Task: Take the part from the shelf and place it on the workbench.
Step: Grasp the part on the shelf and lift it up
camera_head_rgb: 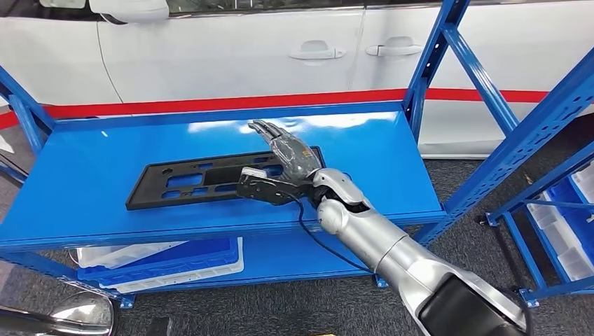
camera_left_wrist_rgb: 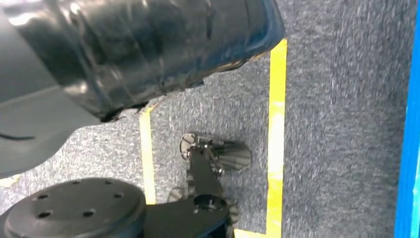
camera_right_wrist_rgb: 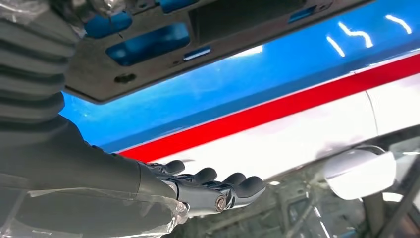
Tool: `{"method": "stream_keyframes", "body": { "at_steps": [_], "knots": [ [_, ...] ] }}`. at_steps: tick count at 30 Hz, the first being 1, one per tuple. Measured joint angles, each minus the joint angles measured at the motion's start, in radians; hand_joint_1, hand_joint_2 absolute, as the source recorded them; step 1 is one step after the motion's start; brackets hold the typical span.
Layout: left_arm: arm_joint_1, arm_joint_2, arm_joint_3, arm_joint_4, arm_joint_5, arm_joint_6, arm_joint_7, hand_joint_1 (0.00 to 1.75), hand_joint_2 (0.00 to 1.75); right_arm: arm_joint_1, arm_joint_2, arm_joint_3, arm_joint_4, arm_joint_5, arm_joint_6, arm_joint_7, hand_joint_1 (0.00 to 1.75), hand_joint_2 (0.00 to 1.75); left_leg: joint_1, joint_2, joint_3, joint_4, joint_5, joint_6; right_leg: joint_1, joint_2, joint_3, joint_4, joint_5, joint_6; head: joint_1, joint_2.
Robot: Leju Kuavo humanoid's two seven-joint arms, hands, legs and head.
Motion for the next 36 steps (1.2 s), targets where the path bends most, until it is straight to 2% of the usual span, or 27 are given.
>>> {"method": "stream_keyframes", "body": {
  "at_steps": [2, 3, 6, 8, 10, 11, 12, 13, 14, 16, 18, 21, 23, 24, 26, 27, 28, 29, 30, 32, 34, 36],
  "knots": [
    [0.001, 0.000, -0.004, 0.000, 0.000, 0.000, 0.002, 0.00, 0.00, 0.005, 0.005, 0.002, -0.020, 0.021, -0.002, 0.008, 0.00, 1.75, -0.001, -0.001, -0.005, 0.015, -0.010, -0.011, 0.000, 0.000, 0.055, -0.110, 0.038, -0.004, -0.001, 0.000],
    [0.000, 0.000, -0.005, 0.000, 0.000, 0.000, 0.003, 0.00, 0.00, 0.009, 0.009, 0.004, -0.027, 0.032, -0.003, 0.011, 0.00, 1.75, -0.002, -0.001, -0.008, 0.020, -0.013, -0.017, 0.002, 0.000, 0.068, -0.137, 0.041, -0.007, -0.001, 0.000],
    [0.000, 0.000, -0.009, 0.000, 0.000, 0.000, 0.004, 0.00, 0.00, 0.027, 0.022, 0.011, -0.036, 0.059, -0.004, 0.018, 0.00, 1.75, -0.001, -0.001, -0.013, 0.021, -0.014, -0.032, 0.005, 0.003, 0.071, -0.149, 0.040, -0.022, -0.002, 0.000],
    [0.000, 0.000, -0.010, 0.000, 0.000, 0.000, 0.005, 0.00, 0.00, 0.035, 0.033, 0.017, -0.038, 0.065, -0.006, 0.018, 0.00, 0.87, 0.001, 0.001, -0.026, 0.051, -0.037, -0.042, 0.001, 0.002, 0.074, -0.156, 0.044, -0.033, -0.006, 0.000],
    [0.000, -0.001, -0.011, 0.000, 0.000, 0.000, 0.006, 0.00, 0.00, 0.044, 0.046, 0.021, -0.039, 0.065, -0.010, 0.014, 0.00, 0.00, 0.003, 0.003, -0.073, 0.156, -0.092, -0.051, -0.001, 0.000, 0.076, -0.160, 0.046, -0.040, -0.010, 0.000],
    [0.000, -0.002, -0.011, 0.000, 0.000, 0.000, 0.006, 0.00, 0.00, 0.050, 0.051, 0.022, -0.039, 0.065, -0.011, 0.013, 0.00, 0.44, 0.004, 0.003, -0.104, 0.219, -0.117, -0.055, 0.000, 0.000, 0.076, -0.160, 0.045, -0.042, -0.011, 0.000],
    [0.000, -0.002, -0.011, 0.000, 0.000, 0.000, 0.007, 0.00, 0.00, 0.058, 0.056, 0.024, -0.038, 0.068, -0.012, 0.012, 0.00, 0.87, 0.005, 0.003, -0.129, 0.266, -0.130, -0.057, 0.001, -0.001, 0.077, -0.160, 0.045, -0.043, -0.011, 0.000],
    [0.001, -0.002, -0.011, 0.000, -0.001, 0.000, 0.008, 0.00, 0.00, 0.066, 0.061, 0.027, -0.037, 0.073, -0.013, 0.012, 0.00, 1.31, 0.006, 0.003, -0.138, 0.280, -0.124, -0.058, 0.001, -0.001, 0.077, -0.160, 0.044, -0.044, -0.011, 0.000],
    [0.001, -0.001, -0.011, 0.000, -0.002, 0.000, 0.009, 0.00, 0.00, 0.073, 0.065, 0.029, -0.035, 0.078, -0.015, 0.012, 0.00, 1.75, 0.006, 0.003, -0.130, 0.258, -0.100, -0.058, 0.001, 0.000, 0.078, -0.160, 0.044, -0.044, -0.011, 0.000],
    [0.000, 0.000, -0.011, 0.000, -0.004, 0.000, 0.012, 0.00, 0.00, 0.079, 0.077, 0.035, -0.029, 0.088, -0.021, 0.011, 0.00, 1.75, 0.006, 0.003, -0.074, 0.134, -0.034, -0.055, 0.000, 0.002, 0.081, -0.160, 0.041, -0.041, -0.011, 0.000],
    [-0.005, 0.000, -0.013, 0.000, -0.006, 0.000, 0.016, 0.00, 0.00, 0.080, 0.088, 0.039, -0.018, 0.095, -0.025, 0.007, 0.00, 1.75, 0.002, 0.001, -0.025, 0.033, -0.004, -0.048, 0.002, 0.004, 0.081, -0.160, 0.040, -0.033, -0.011, 0.000],
    [-0.007, 0.000, -0.020, 0.000, -0.008, -0.001, 0.020, 0.00, 0.00, 0.083, 0.100, 0.043, 0.001, 0.097, -0.026, 0.001, 0.00, 1.75, -0.001, -0.002, -0.014, 0.011, -0.004, -0.032, 0.006, 0.003, 0.083, -0.166, 0.040, -0.017, -0.010, 0.000],
    [-0.007, -0.001, -0.024, 0.000, -0.011, 0.000, 0.021, 0.00, 0.00, 0.083, 0.105, 0.045, 0.012, 0.096, -0.027, -0.004, 0.00, 1.75, 0.003, -0.001, -0.009, 0.001, 0.001, -0.019, 0.006, 0.001, 0.075, -0.144, 0.022, -0.008, -0.008, 0.000],
    [-0.007, -0.001, -0.026, 0.000, -0.013, 0.000, 0.021, 0.00, 0.00, 0.082, 0.107, 0.045, 0.018, 0.095, -0.028, -0.007, 0.00, 1.75, 0.004, 0.001, -0.006, -0.003, 0.003, -0.012, 0.007, 0.000, 0.058, -0.107, -0.001, -0.006, -0.007, 0.000],
    [-0.009, 0.000, -0.031, 0.000, -0.015, -0.001, 0.021, 0.00, 0.00, 0.083, 0.111, 0.045, 0.030, 0.094, -0.029, -0.010, 0.00, 1.75, 0.001, 0.002, -0.005, -0.004, 0.003, -0.003, 0.008, -0.002, 0.003, 0.010, -0.057, -0.005, -0.005, 0.000],
    [-0.010, 0.000, -0.033, 0.000, -0.015, -0.001, 0.021, 0.00, 0.00, 0.085, 0.112, 0.046, 0.037, 0.095, -0.031, -0.010, 0.00, 1.75, -0.001, 0.002, -0.005, -0.003, 0.002, -0.001, 0.008, -0.002, -0.023, 0.062, -0.074, -0.006, -0.005, 0.000],
    [-0.010, 0.000, -0.035, 0.000, -0.016, -0.002, 0.022, 0.00, 0.00, 0.086, 0.113, 0.047, 0.045, 0.098, -0.035, -0.010, 0.00, 1.75, -0.002, 0.001, -0.005, -0.002, 0.001, 0.000, 0.008, -0.002, -0.038, 0.089, -0.075, -0.007, -0.005, 0.000],
    [-0.010, 0.000, -0.037, 0.000, -0.016, -0.004, 0.022, 0.00, 0.00, 0.086, 0.116, 0.049, 0.056, 0.101, -0.041, -0.010, 0.00, 1.75, -0.003, 0.000, -0.005, 0.000, 0.000, 0.000, 0.009, -0.002, -0.036, 0.080, -0.057, -0.009, -0.005, 0.000],
    [-0.009, 0.000, -0.039, 0.000, -0.017, -0.006, 0.022, 0.00, 0.00, 0.085, 0.121, 0.052, 0.067, 0.103, -0.046, -0.010, 0.00, 1.75, -0.004, -0.001, -0.004, 0.003, -0.002, 0.000, 0.009, -0.002, -0.019, 0.042, -0.029, -0.013, -0.004, 0.000],
    [-0.010, 0.000, -0.044, 0.000, -0.018, -0.009, 0.023, 0.00, 0.00, 0.081, 0.133, 0.054, 0.086, 0.113, -0.058, -0.011, 0.00, 1.75, -0.006, -0.003, -0.006, 0.010, -0.007, -0.004, 0.015, -0.002, 0.039, -0.082, 0.029, -0.024, -0.005, 0.000],
    [-0.011, -0.001, -0.047, 0.000, -0.018, -0.010, 0.024, 0.00, 0.00, 0.074, 0.145, 0.055, 0.100, 0.130, -0.066, -0.008, 0.00, 1.75, -0.008, -0.003, -0.010, 0.016, -0.010, -0.012, 0.019, -0.002, 0.073, -0.153, 0.045, -0.031, -0.005, 0.000],
    [-0.012, -0.001, -0.052, 0.000, -0.018, -0.010, 0.026, 0.00, 0.00, 0.067, 0.152, 0.055, 0.116, 0.158, -0.074, 0.003, 0.00, 1.75, -0.008, -0.003, -0.010, 0.013, -0.008, -0.021, 0.021, 0.000, 0.076, -0.160, 0.043, -0.034, -0.005, 0.000]
  ]
}}
